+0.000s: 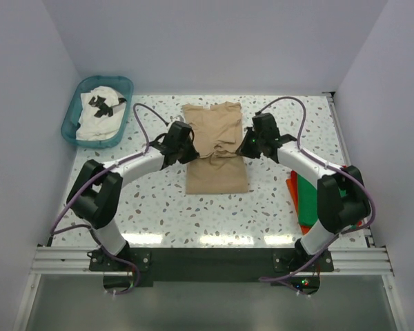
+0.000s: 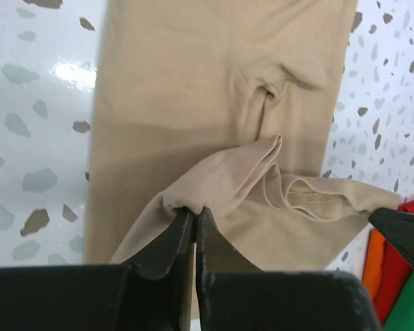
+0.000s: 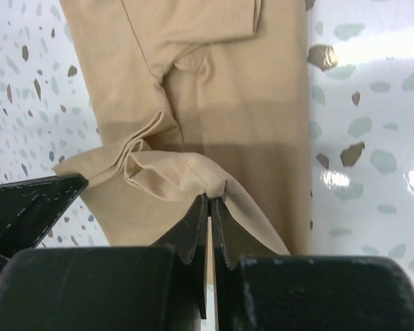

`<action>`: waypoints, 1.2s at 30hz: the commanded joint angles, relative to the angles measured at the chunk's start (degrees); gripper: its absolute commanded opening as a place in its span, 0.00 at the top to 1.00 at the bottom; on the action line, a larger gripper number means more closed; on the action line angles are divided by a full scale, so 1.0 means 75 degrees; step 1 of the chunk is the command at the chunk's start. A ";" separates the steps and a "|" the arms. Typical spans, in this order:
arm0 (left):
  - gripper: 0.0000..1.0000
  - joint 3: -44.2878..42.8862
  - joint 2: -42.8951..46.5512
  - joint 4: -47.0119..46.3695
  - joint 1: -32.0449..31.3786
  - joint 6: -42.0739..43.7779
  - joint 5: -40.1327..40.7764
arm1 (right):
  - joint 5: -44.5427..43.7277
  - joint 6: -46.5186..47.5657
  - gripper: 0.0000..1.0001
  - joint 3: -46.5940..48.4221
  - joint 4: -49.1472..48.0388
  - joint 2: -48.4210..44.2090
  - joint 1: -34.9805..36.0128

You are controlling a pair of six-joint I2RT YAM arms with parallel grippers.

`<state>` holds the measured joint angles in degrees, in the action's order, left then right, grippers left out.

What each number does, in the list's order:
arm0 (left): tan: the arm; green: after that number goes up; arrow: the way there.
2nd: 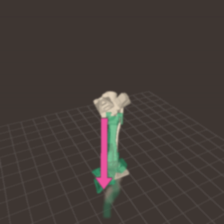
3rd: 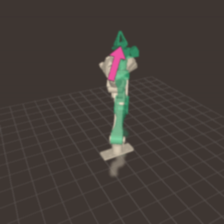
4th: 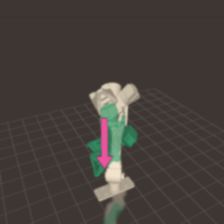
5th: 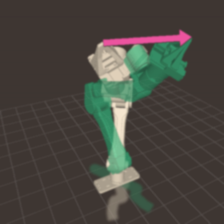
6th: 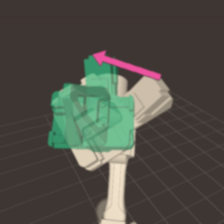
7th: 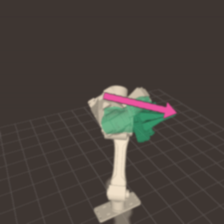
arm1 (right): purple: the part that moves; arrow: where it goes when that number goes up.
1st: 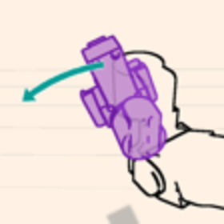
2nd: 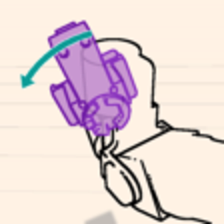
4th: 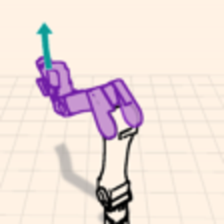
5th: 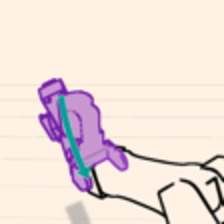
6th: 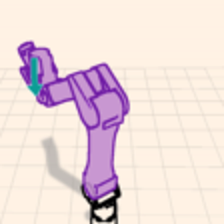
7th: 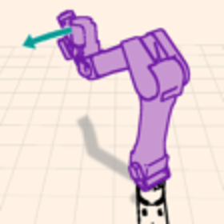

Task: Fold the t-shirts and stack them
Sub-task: Fold the tshirt

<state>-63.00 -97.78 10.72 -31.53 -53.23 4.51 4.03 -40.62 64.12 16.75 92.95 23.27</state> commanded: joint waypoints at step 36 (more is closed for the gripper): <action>0.51 -0.0354 -0.0112 -0.1172 0.1439 0.1145 -0.1574 | 0.1056 0.0588 0.38 0.1085 -0.0394 0.0957 -0.1122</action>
<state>-66.81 -102.37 5.21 -20.23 -45.47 -4.99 12.49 -37.80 72.77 13.26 105.84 13.87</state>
